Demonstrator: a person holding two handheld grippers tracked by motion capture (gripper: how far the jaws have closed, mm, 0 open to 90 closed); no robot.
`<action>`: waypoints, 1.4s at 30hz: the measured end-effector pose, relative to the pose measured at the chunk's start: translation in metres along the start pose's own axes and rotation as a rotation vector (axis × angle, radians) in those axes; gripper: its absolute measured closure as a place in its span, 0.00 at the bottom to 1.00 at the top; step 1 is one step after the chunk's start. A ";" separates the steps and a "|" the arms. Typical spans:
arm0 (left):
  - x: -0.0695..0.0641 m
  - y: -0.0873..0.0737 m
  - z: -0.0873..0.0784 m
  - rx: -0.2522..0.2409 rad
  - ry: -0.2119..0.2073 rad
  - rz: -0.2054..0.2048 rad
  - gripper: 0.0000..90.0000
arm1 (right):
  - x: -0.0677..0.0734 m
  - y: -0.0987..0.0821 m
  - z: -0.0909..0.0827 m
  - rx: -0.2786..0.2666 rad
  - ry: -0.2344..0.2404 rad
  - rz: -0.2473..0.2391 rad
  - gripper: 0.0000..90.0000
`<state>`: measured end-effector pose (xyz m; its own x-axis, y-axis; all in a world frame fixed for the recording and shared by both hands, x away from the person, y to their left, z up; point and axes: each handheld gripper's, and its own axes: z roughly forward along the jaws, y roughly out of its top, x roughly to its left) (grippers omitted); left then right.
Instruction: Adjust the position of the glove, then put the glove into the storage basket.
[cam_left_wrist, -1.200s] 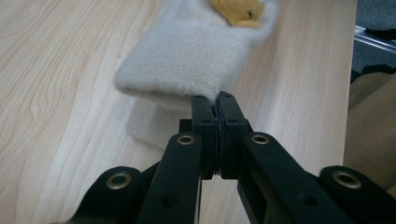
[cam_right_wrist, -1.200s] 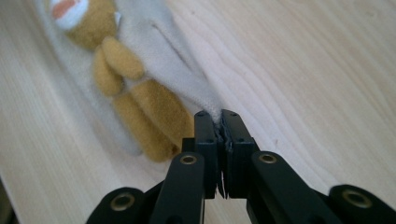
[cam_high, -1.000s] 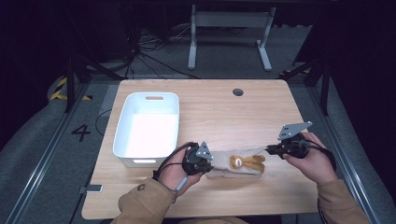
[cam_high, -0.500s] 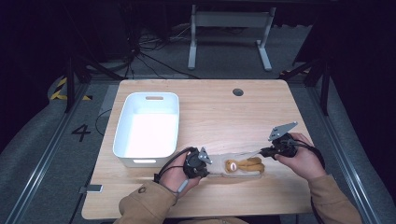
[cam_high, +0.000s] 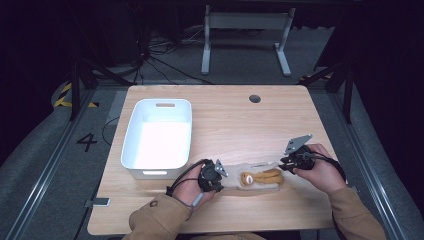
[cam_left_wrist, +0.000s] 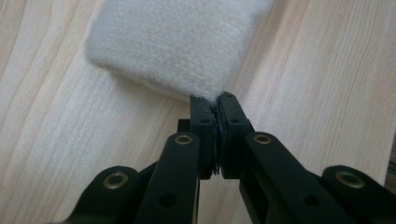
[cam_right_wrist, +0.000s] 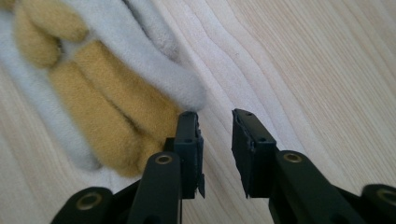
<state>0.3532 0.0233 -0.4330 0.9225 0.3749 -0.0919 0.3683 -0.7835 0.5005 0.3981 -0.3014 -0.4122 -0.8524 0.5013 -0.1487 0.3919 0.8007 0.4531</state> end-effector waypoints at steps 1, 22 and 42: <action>0.001 0.000 -0.001 0.005 -0.012 -0.011 0.96 | 0.000 0.000 -0.005 -0.003 -0.002 0.004 0.86; 0.005 0.000 -0.011 -0.016 -0.035 -0.048 0.86 | 0.011 0.008 0.022 -0.049 0.081 0.022 0.99; 0.009 0.018 -0.033 -0.159 0.000 -0.014 0.53 | 0.000 -0.016 -0.012 -0.128 0.027 0.138 0.87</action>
<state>0.3645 0.0295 -0.3966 0.9175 0.3851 -0.0994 0.3577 -0.6899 0.6293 0.3875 -0.3179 -0.4092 -0.8032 0.5932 -0.0544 0.4602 0.6760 0.5756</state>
